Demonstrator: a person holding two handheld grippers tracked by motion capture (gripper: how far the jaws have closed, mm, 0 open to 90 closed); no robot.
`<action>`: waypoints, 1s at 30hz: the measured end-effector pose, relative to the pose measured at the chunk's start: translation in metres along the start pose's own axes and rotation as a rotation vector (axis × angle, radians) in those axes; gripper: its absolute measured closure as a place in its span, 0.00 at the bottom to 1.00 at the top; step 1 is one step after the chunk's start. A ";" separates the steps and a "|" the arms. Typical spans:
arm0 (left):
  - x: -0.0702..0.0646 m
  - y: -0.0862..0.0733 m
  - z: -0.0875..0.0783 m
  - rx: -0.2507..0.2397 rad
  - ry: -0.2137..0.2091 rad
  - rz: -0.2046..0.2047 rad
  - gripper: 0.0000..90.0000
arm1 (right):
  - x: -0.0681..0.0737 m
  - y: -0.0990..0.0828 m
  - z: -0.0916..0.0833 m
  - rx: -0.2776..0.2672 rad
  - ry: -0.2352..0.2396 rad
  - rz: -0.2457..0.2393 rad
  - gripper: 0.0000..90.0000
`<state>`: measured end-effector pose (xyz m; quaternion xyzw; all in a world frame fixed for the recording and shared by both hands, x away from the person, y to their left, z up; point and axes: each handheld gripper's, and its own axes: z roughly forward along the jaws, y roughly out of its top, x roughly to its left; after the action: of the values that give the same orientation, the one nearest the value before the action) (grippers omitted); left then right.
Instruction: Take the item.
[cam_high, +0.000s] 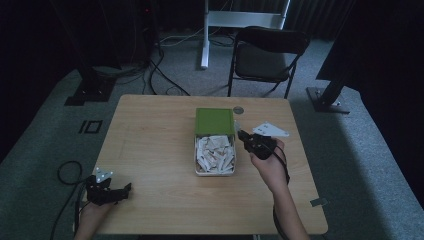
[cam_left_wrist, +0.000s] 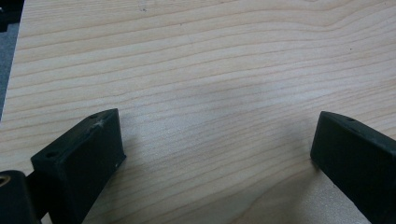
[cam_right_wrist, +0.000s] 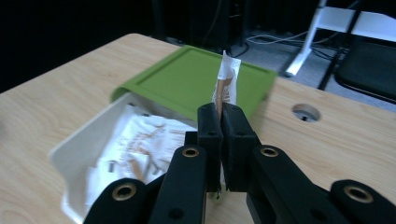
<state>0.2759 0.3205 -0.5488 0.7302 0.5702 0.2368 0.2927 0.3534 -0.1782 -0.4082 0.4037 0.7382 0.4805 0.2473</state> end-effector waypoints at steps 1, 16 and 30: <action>0.000 0.000 0.000 0.000 0.000 0.000 0.04 | -0.003 -0.001 -0.001 -0.006 -0.009 0.011 0.97; 0.000 0.000 0.000 0.002 -0.001 0.000 0.04 | -0.052 -0.020 0.001 0.003 -0.152 0.051 0.97; 0.000 0.000 0.000 0.002 -0.001 0.000 0.04 | -0.094 -0.049 0.023 0.070 -0.248 0.100 0.97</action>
<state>0.2759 0.3205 -0.5487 0.7305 0.5704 0.2359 0.2923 0.4053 -0.2550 -0.4644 0.5047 0.6974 0.4125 0.2981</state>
